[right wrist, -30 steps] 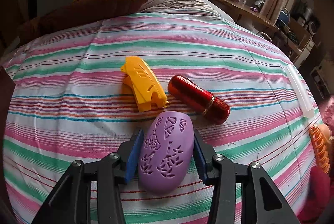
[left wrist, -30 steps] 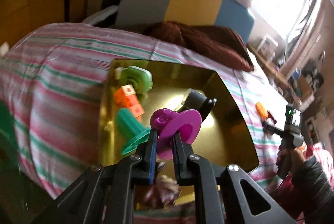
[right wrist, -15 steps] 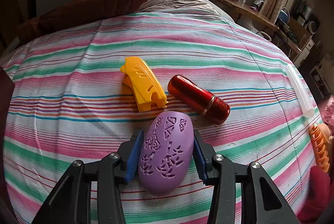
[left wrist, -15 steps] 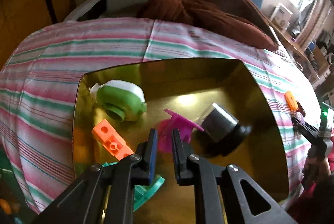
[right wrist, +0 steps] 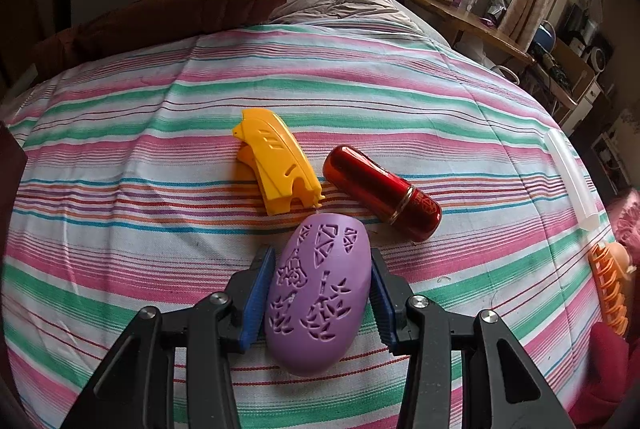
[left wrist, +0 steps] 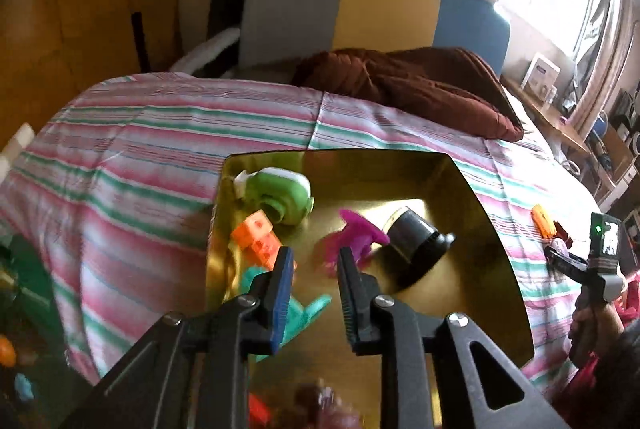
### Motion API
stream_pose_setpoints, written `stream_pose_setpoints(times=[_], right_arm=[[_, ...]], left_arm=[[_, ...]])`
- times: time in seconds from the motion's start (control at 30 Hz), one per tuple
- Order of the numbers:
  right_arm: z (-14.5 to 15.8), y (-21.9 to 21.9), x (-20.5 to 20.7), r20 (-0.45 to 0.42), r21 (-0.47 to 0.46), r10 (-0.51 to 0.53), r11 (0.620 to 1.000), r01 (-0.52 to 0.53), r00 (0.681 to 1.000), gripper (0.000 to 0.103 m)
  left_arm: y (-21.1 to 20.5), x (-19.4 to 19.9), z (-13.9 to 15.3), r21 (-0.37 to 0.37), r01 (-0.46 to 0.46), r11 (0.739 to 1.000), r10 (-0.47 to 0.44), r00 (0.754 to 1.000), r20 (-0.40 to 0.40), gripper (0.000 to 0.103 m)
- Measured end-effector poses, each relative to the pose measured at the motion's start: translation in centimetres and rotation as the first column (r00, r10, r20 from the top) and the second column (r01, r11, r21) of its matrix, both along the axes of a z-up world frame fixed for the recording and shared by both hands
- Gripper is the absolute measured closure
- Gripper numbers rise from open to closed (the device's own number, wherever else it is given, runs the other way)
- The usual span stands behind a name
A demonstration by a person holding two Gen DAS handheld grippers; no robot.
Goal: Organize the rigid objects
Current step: 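Carry the purple oval block into the gold tray and open the right tool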
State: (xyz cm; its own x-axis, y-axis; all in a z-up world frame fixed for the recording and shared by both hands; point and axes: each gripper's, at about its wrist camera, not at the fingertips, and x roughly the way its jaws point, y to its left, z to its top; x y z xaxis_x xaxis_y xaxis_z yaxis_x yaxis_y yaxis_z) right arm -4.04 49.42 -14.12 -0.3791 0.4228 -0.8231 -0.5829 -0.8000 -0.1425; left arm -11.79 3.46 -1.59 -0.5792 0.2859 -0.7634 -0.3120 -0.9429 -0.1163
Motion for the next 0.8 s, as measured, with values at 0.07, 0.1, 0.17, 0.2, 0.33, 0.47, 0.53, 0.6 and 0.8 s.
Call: stream_pose_setpoints(times=[0.07, 0.1, 0.17, 0.2, 0.33, 0.47, 0.53, 0.6, 0.8], right_arm=[[0.0, -0.1, 0.0, 0.001, 0.005, 0.003, 1.000, -0.003, 1.000, 0.057], [0.0, -0.1, 0.0, 0.001, 0.005, 0.003, 1.000, -0.003, 1.000, 0.057], [0.0, 0.0, 0.0, 0.004, -0.007, 0.000, 1.000, 0.001, 1.000, 0.057], [0.1, 0.1, 0.0, 0.008, -0.018, -0.002, 1.000, 0.002, 1.000, 0.057], [0.4, -0.1, 0.1, 0.038, -0.067, -0.001, 0.998, 0.003, 0.999, 0.057], [0.7, -1.3, 0.5, 0.055, -0.109, 0.022, 0.994, -0.016, 0.998, 0.057], [0.8, -2.3, 0.8, 0.060, -0.131, 0.039, 0.991, -0.031, 0.997, 0.057], [0.9, -3.1, 1.0, 0.060, -0.171, 0.054, 0.984, -0.043, 0.997, 0.057], [1.2, -5.9, 1.8, 0.027, -0.224, 0.077, 0.972, -0.069, 0.997, 0.058]], left_arm=[[-0.6, 1.2, 0.1, 0.001, -0.006, 1.000, 0.006, 1.000, -0.011, 0.081], [-0.9, 1.8, 0.1, -0.003, -0.011, 1.000, 0.011, 1.000, -0.019, 0.081], [-1.4, 3.0, 0.1, -0.015, -0.020, 1.000, 0.020, 0.999, -0.026, 0.080], [-1.6, 3.5, 0.1, -0.018, -0.020, 1.000, 0.020, 0.999, -0.029, 0.080], [-2.1, 4.7, 0.1, -0.032, -0.037, 0.999, 0.036, 0.998, -0.047, 0.080], [-2.2, 5.5, 0.1, -0.032, -0.035, 0.999, 0.032, 0.997, -0.063, 0.079], [-2.3, 5.8, 0.2, -0.031, -0.034, 0.999, 0.032, 0.997, -0.072, 0.079], [-2.4, 6.1, 0.3, -0.029, -0.034, 0.999, 0.032, 0.997, -0.077, 0.079], [-3.0, 6.5, 0.0, -0.030, -0.041, 0.999, 0.039, 0.997, -0.073, 0.078]])
